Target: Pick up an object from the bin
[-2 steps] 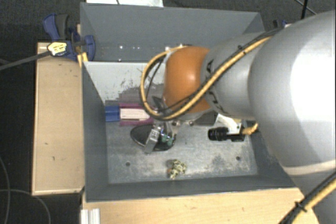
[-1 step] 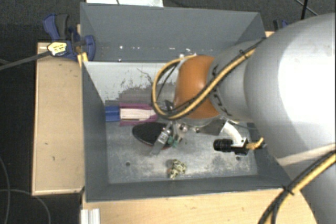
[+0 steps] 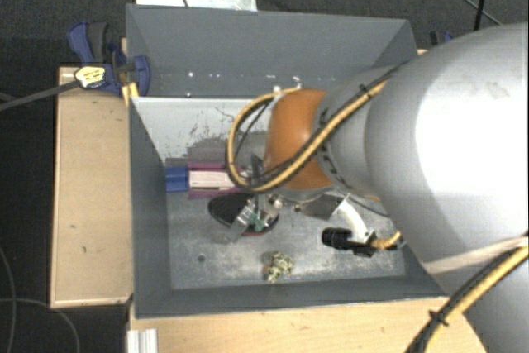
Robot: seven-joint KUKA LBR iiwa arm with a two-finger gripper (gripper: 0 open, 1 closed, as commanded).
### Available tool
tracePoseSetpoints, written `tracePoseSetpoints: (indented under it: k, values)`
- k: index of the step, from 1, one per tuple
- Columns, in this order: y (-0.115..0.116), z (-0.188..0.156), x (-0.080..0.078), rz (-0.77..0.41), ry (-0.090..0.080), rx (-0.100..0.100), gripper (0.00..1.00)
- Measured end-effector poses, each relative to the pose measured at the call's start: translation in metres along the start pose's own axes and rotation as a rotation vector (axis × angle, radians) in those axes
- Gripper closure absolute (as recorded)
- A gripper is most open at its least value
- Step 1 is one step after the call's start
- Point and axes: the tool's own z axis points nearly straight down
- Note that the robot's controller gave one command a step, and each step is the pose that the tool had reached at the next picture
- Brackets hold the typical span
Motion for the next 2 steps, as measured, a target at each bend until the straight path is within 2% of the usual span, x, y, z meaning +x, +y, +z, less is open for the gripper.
tracePoseSetpoints:
  k: [1,2]
  values:
    - [-0.001,0.001,0.0,0.002,0.001,0.002,1.0]
    - [0.001,-0.068,-0.001,-0.003,-0.002,-0.002,1.0]
